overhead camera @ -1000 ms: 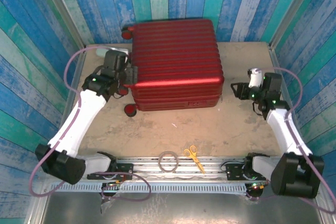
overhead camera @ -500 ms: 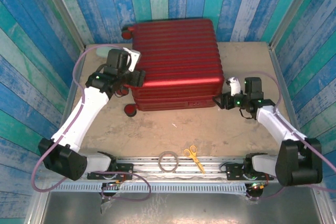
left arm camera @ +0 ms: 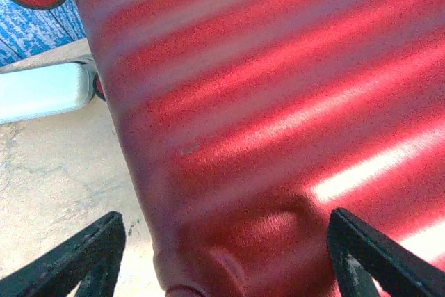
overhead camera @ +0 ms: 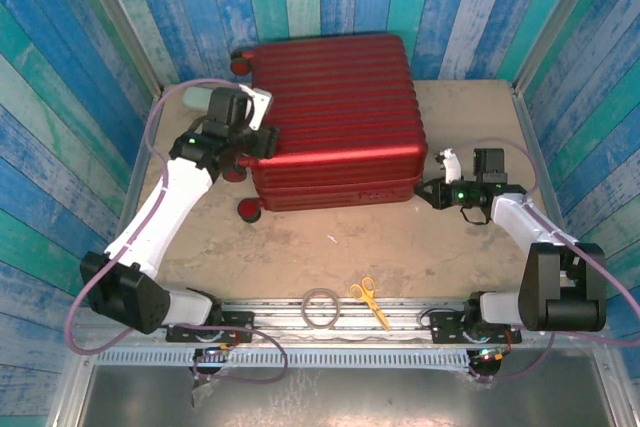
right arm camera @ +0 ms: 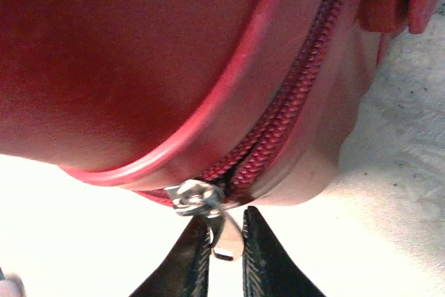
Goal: Pack the luggage
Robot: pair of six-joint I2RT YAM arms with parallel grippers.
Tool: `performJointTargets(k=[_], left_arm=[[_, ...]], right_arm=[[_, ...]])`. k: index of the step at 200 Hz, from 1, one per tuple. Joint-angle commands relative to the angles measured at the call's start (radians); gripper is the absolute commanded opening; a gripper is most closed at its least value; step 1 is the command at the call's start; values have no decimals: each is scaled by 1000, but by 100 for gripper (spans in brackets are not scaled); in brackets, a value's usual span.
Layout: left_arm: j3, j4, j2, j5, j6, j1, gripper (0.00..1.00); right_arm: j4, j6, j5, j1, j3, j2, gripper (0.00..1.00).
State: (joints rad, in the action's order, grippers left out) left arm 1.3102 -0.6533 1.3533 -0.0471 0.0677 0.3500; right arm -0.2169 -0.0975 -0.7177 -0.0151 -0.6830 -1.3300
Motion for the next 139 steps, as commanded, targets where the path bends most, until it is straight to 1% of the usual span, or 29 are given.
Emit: performJointTargets(k=[1, 8, 11, 41, 53, 66, 77, 107, 139], left_arm=[[-22, -117, 54, -3, 28, -5, 74], [-25, -117, 55, -4, 28, -5, 72], [-26, -117, 54, -6, 27, -4, 72], [-49, -105, 46, -17, 22, -5, 66], [-58, -99, 44, -12, 14, -5, 65], [-67, -94, 44, -8, -1, -5, 61], [-74, -85, 47, -9, -24, -5, 56], [-89, -62, 55, 11, -86, -5, 48], [-107, -31, 58, 47, -123, -5, 45]], right_arm=[[34, 7, 16, 0, -29, -2, 8], [33, 14, 29, 3, -29, 1, 2], [32, 16, 32, 3, -29, 2, 1], [40, 27, 91, 28, -26, 14, 0], [41, 24, 149, 55, -23, 32, 0], [35, 2, 249, 114, -10, 76, 1], [41, -6, 327, 172, 7, 122, 1], [57, 37, 459, 282, 52, 242, 1], [52, 81, 591, 386, 82, 305, 1]])
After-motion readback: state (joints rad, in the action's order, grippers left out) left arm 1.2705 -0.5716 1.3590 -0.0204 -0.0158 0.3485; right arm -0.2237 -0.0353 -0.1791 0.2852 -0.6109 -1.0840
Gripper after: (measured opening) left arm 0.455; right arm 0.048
